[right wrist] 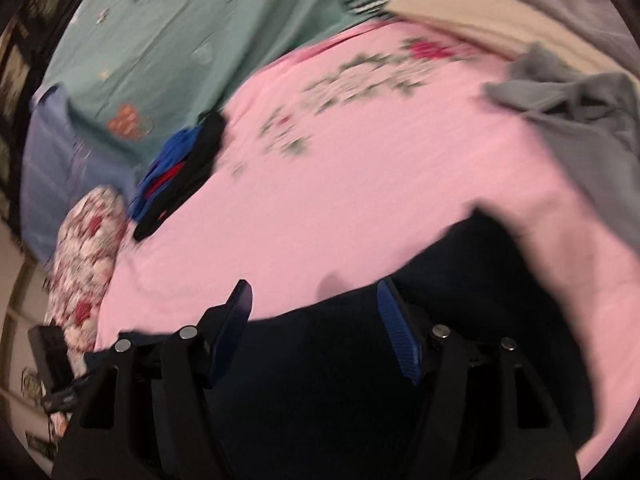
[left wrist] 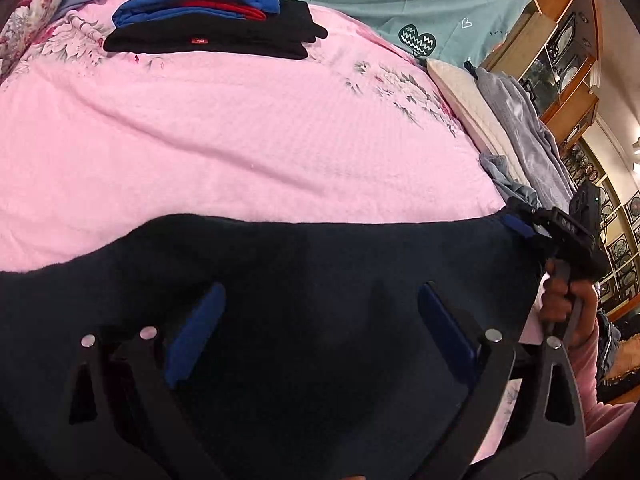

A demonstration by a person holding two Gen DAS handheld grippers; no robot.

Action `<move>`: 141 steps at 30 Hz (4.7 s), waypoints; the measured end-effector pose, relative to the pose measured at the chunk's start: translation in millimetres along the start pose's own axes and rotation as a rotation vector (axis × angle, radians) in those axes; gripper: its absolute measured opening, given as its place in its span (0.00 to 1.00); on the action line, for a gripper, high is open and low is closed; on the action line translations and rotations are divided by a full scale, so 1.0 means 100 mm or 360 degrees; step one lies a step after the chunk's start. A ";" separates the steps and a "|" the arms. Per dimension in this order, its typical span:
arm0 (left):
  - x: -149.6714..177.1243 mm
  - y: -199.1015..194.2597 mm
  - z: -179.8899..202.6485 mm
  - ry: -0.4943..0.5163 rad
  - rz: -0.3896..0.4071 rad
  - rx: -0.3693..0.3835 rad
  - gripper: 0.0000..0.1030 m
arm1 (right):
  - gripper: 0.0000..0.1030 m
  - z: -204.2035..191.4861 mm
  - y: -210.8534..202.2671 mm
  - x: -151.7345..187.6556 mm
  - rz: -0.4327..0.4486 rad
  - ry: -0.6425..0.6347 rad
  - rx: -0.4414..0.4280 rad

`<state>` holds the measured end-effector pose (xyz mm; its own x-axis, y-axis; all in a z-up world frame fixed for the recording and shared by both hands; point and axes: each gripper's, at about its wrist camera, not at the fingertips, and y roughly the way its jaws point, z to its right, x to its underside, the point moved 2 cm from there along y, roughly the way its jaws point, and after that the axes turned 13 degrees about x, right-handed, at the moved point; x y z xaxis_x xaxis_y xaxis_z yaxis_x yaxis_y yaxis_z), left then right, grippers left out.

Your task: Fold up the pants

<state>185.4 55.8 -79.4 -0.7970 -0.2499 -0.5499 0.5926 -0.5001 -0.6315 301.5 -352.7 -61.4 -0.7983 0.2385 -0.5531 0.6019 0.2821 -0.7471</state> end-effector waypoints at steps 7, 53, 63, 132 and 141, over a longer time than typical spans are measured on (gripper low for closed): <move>0.00 0.01 0.03 0.0024 0.0002 -0.0022 0.96 | 0.60 -0.21 -0.40 0.26 0.0019 -0.0173 -0.0178; 0.36 0.43 0.91 0.0312 -0.0203 0.0341 0.98 | 0.69 0.52 -0.60 0.54 -0.0271 0.0548 0.0027; 0.35 0.39 0.86 0.0248 -0.0178 0.0414 0.98 | 0.69 0.47 -0.58 0.53 -0.0181 0.0606 0.0082; 0.27 -0.76 -0.40 -0.0203 0.0401 0.0053 0.98 | 0.52 -2.40 -0.76 1.84 0.0085 -0.1552 -0.0401; 0.09 -0.53 0.85 0.0443 0.0321 0.0356 0.84 | 0.43 -1.60 -0.67 1.13 0.0033 -0.0742 -0.0339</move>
<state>137.1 9.2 -3.9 -0.5868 -0.1430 -0.7970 0.6694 -0.6394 -0.3782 173.9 -196.1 -14.9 -0.6820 -0.1800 -0.7089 0.5701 0.4762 -0.6694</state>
